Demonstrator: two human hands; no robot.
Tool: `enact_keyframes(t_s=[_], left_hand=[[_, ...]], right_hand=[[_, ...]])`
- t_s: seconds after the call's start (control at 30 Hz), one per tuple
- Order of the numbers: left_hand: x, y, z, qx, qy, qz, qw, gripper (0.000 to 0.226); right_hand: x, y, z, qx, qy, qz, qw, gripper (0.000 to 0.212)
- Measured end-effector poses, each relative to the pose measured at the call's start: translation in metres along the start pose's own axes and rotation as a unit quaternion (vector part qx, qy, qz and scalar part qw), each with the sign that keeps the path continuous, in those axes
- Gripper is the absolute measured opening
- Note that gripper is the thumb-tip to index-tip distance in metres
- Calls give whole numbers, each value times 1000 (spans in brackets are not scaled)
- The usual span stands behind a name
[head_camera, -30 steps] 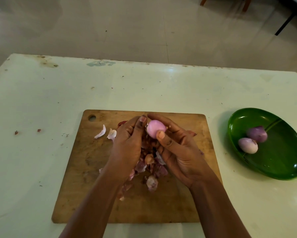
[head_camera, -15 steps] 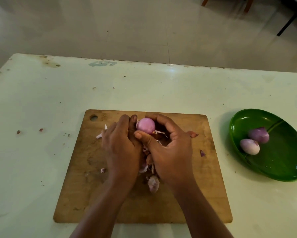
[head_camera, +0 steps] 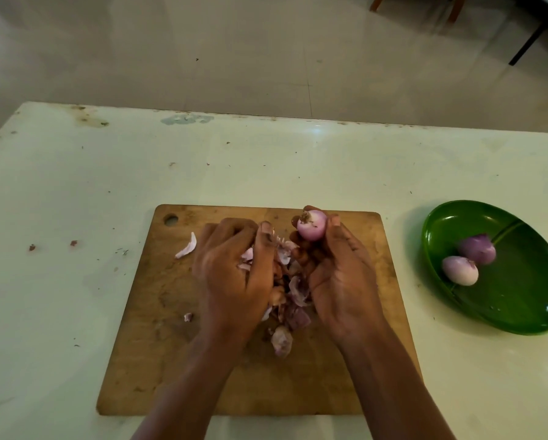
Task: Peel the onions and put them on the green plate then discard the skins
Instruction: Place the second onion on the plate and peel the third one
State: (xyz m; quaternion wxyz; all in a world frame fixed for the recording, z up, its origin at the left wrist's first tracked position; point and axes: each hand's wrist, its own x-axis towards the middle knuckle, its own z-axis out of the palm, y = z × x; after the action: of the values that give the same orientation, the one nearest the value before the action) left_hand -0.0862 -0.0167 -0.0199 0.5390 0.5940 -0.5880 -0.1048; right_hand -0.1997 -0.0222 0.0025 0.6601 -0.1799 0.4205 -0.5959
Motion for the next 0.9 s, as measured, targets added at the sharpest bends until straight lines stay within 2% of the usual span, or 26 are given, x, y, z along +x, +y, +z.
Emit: enact_keyframes(t_s=[0.07,0.23,0.4,0.5,0.7,0.9], left_hand=[[0,0,1,16,3,5,1000,31],[1,4,1,-34,-37,-52,997,31],[-1,6,2,-27,-89,-72,993,40],[-3,5,4,-30,-80,-70,994,32],[-4,7,6,-10,-38,-56,998,27],[-8,10,9,-19,-89,-34,995,25]], right_hand=[[0,0,1,-18,-3,2,1000,25],[-1,0,-1,-54,-42,9,998,22],[-2,3,-1,-170,-82,-33,982,30],[-3,5,1,-190,-98,-44,976,30],[-3,7,2,-174,-99,-35,979,27],[1,4,-1,-41,-84,56,994,31]])
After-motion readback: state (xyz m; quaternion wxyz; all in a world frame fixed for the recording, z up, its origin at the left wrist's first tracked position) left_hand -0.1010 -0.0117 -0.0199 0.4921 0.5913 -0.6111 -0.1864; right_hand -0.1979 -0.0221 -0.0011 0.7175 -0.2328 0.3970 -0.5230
